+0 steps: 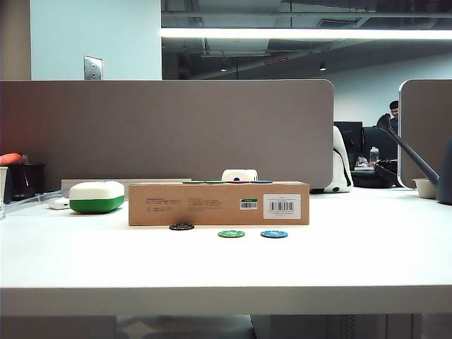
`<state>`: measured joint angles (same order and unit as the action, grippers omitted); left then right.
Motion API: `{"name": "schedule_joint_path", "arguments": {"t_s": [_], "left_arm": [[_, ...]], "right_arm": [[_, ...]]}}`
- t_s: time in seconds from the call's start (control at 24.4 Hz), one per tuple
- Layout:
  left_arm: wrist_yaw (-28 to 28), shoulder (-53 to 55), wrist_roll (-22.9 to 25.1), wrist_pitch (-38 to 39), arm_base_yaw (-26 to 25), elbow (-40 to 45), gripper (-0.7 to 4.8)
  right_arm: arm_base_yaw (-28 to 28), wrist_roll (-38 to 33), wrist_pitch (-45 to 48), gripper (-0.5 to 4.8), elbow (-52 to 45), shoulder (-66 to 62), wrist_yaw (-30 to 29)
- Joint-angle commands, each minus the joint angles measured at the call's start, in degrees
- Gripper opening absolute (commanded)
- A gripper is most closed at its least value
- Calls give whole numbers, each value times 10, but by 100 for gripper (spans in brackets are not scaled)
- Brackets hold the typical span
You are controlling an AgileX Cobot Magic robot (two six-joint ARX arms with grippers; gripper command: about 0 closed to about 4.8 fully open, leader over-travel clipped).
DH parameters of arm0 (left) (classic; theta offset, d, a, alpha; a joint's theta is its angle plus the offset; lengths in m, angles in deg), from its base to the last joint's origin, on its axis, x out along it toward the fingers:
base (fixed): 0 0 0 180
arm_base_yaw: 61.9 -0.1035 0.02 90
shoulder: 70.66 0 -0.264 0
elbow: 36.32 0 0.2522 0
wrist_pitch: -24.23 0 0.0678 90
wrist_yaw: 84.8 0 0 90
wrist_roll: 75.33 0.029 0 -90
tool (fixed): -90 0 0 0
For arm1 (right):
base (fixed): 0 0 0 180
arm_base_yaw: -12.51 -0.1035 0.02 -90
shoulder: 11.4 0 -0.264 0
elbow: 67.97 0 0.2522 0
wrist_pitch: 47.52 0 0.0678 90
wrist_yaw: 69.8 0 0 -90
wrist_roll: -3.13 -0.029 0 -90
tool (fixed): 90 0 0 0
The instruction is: Push the chip, whose value equals the sum of all the chip values on the rectangular box, forward next to the box.
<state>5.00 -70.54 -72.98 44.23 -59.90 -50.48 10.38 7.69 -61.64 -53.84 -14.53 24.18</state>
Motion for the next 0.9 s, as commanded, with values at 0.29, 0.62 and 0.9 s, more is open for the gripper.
{"name": "schedule_joint_path", "arguments": {"t_s": [0.29, 0.62, 0.9], "left_arm": [[0, 0, 2, -7, 1, 0, -5], [0, 0, 2, -7, 1, 0, -5], [0, 0, 2, -7, 1, 0, -5]], "right_arm": [[4, -1, -29, -5, -3, 32, -3], [3, -4, -29, -5, -3, 32, -14], [3, -16, -26, -5, -3, 32, -12]]}}
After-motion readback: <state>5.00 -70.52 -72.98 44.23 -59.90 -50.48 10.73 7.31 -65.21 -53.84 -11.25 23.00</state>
